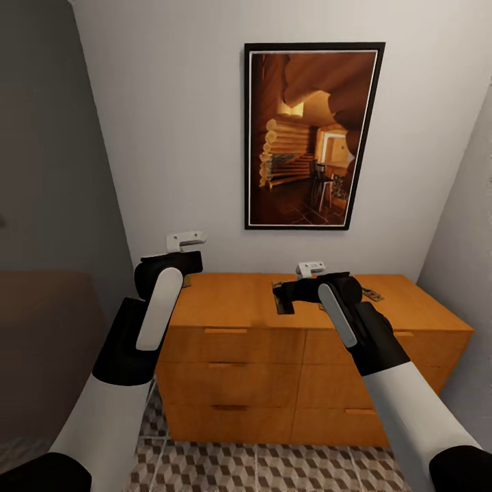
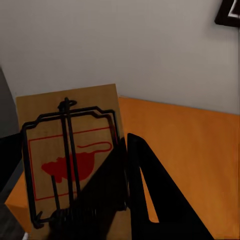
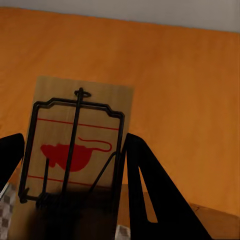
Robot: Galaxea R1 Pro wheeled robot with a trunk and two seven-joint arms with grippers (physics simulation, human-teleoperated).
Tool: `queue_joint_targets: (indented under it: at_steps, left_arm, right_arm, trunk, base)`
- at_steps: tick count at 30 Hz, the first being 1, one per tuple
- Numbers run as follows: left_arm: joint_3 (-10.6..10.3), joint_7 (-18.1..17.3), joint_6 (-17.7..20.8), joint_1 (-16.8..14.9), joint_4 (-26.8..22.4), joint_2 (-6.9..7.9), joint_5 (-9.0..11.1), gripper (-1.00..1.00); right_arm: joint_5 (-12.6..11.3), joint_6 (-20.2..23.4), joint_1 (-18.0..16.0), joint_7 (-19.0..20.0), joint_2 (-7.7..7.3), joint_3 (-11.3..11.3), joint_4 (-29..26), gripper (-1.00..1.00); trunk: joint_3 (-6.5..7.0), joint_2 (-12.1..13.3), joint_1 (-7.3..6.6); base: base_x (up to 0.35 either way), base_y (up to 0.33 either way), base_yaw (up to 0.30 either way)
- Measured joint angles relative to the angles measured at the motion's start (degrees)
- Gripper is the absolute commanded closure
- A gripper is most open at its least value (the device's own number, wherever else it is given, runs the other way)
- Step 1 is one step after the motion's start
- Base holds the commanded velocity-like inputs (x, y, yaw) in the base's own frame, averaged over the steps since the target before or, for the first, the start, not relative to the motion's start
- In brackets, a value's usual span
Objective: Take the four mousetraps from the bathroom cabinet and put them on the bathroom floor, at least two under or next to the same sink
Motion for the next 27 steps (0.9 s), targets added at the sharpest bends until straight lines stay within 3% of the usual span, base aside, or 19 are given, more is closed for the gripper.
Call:
queue_joint_targets:
  at_steps: [7,21,27]
  left_arm:
    - [0.00,0.00,0.01,0.00,0.02,0.02,-0.01,1.00]
    - [-0.25,-0.34,0.00,0.29,-0.01,0.07,0.03,1.00]
    - [-1.10,-2.14,0.01,0.53,-0.02,0.11,0.04,1.00]
  right_arm:
    - [0.06,0.00,0.00,0.00,-0.01,0.00,0.00,1.00]
    - [0.30,0.00,0.00,0.00,-0.02,-0.02,0.09,1.00]
    - [0.60,0.00,0.00,-0.03,-0.13,-0.12,0.09,1.00]
  trunk:
    - [0.00,0.00,-0.01]
    - [0.00,0.00,-0.02]
    - [0.00,0.00,-0.02]
  base:
    - [-0.187,0.000,0.000]
    - [-0.018,0.000,0.000]
    - [0.000,0.000,0.000]
